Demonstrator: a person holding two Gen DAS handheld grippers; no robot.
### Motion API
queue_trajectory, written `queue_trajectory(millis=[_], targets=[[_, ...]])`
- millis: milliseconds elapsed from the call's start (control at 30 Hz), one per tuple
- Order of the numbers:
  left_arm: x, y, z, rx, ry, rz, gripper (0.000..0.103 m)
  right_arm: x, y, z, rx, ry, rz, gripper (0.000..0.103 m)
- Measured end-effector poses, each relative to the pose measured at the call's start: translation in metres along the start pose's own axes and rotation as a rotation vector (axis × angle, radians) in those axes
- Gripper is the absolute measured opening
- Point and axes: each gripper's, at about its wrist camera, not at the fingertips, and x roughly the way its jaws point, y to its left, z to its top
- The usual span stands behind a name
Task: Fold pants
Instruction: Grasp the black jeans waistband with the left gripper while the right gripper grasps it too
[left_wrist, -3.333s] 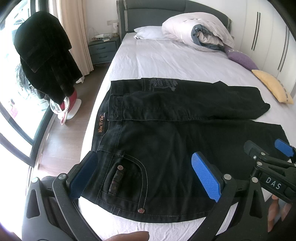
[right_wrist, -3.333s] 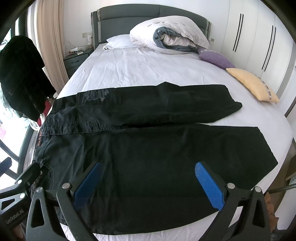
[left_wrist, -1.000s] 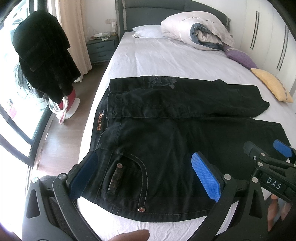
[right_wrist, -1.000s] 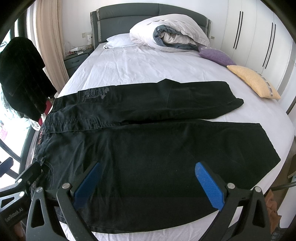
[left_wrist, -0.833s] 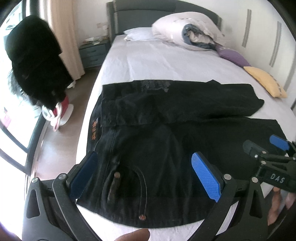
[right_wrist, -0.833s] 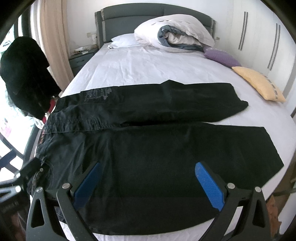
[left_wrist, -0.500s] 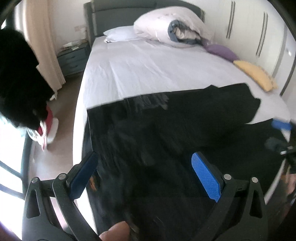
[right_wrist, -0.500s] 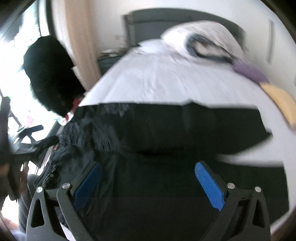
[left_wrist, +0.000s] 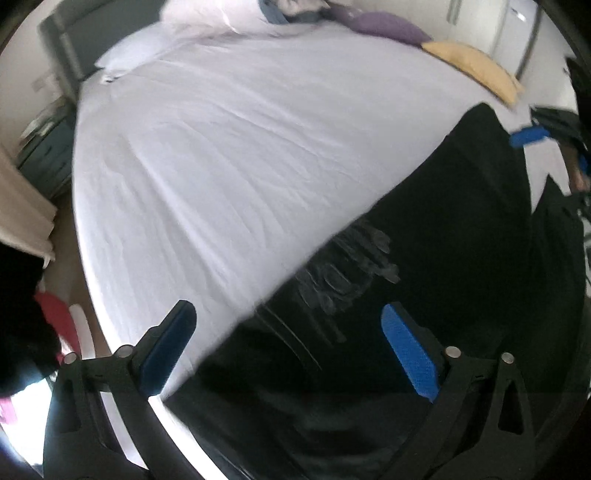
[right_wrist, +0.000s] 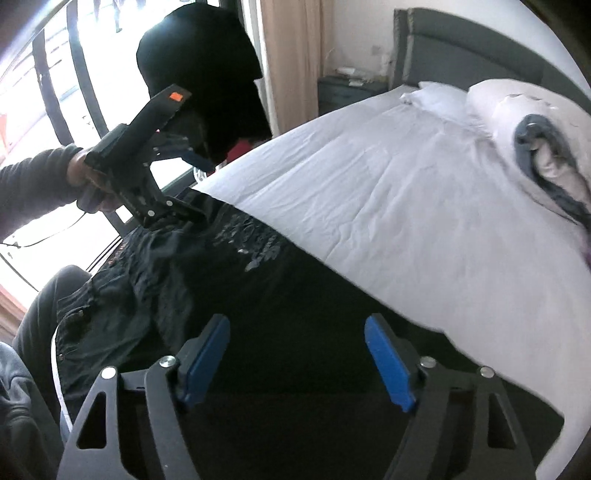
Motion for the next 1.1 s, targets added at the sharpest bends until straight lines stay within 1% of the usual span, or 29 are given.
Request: queue_trajectory(millis=[67,100,167,200,300,367,433,500,533,567,600,667,700,767,833,1067,1100], targets=[[0.017,0.007,0.01,0.032,0.049,-0.039,0.085,0.016,-0.014,0.009,-0.015,0.015,0.021,0.077],[0.023,0.01,0.013,0.043,0.069,-0.045,0.081,0.022,-0.019,0.012,-0.025,0.024,0.032,0.077],[0.04,0.014,0.016,0.072,0.123,-0.078,0.068,0.033,-0.024,0.019,-0.039,0.039,0.051,0.075],[0.045,0.016,0.016,0.078,0.141,-0.078,0.066,0.039,-0.028,0.022,-0.049,0.051,0.066,0.075],[0.063,0.023,0.017,0.094,0.196,-0.084,0.066,0.061,-0.032,0.027,-0.1,0.108,0.093,0.073],[0.069,0.024,0.018,0.107,0.205,-0.092,0.066,0.076,-0.035,0.029,-0.124,0.15,0.103,0.068],[0.073,0.023,0.02,0.12,0.216,-0.086,0.066,0.088,-0.035,0.03,-0.139,0.182,0.111,0.065],[0.075,0.025,0.025,0.124,0.234,-0.083,0.066,0.098,-0.036,0.033,-0.147,0.202,0.113,0.064],[0.076,0.027,0.028,0.126,0.245,-0.084,0.066,0.101,-0.036,0.034,-0.148,0.211,0.114,0.061],[0.077,0.027,0.031,0.132,0.261,-0.089,0.061,0.105,-0.037,0.035,-0.151,0.222,0.114,0.058],[0.085,0.018,0.037,0.135,0.271,-0.102,0.056,0.109,-0.04,0.037,-0.16,0.236,0.114,0.057],[0.085,0.009,0.039,0.149,0.287,-0.147,0.024,0.112,-0.042,0.041,-0.17,0.259,0.113,0.05],[0.085,0.003,0.04,0.177,0.293,-0.142,0.019,0.113,-0.044,0.042,-0.179,0.271,0.112,0.049],[0.083,-0.007,0.04,0.217,0.286,-0.113,0.011,0.114,-0.047,0.045,-0.192,0.292,0.113,0.046],[0.079,-0.008,0.042,0.209,0.258,-0.104,0.008,0.117,-0.051,0.049,-0.201,0.311,0.105,0.046],[0.051,-0.022,0.042,0.249,0.101,-0.01,0.007,0.123,-0.05,0.058,-0.232,0.348,0.098,0.046],[0.044,-0.025,0.038,0.26,0.075,0.009,0.007,0.123,-0.049,0.061,-0.24,0.351,0.099,0.046]])
